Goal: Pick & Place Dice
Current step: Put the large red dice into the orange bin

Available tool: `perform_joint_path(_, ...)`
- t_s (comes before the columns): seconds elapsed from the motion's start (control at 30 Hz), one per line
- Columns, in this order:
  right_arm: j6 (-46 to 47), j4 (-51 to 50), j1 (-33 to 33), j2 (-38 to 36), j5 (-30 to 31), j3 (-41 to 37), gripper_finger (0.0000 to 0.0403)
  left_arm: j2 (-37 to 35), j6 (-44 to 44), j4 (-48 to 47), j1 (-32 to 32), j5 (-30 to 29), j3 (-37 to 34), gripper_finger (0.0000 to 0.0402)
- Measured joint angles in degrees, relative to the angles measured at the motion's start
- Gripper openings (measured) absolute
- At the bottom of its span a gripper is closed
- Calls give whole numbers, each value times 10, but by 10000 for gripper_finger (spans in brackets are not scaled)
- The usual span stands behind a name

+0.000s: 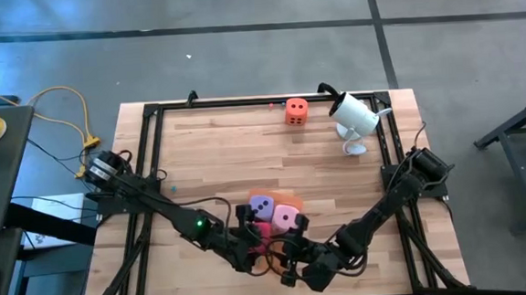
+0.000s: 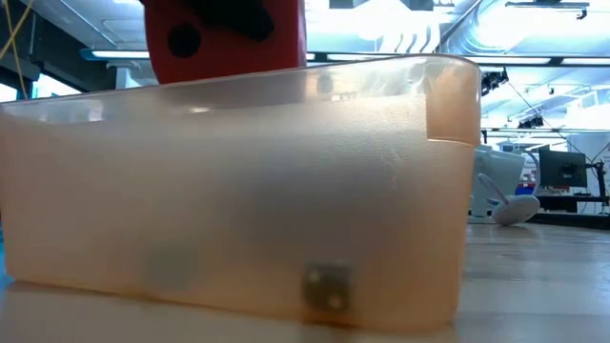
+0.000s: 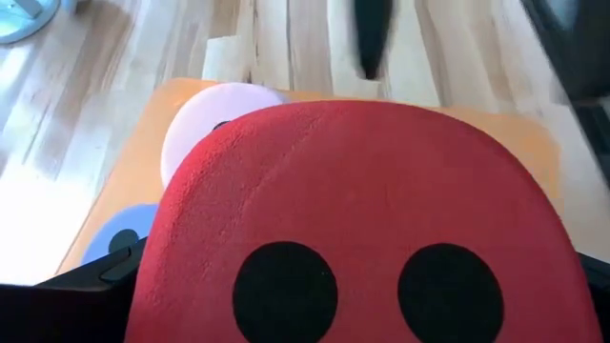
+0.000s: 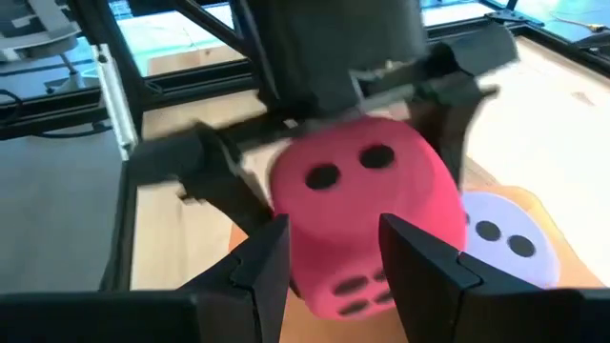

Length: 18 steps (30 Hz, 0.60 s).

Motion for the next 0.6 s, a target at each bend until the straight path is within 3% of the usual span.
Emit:
perform_joint_path(0.17,-2,7,-23,0,-7,0,151,19,9,27,2,0,0,400)
perform_joint_path(0.37,-15,25,-49,12,-84,2,140,23,57,45,1,0,0,400)
perform_joint_path(0.6,-15,55,-71,62,-126,4,50,24,69,50,-3,7,-3,400)
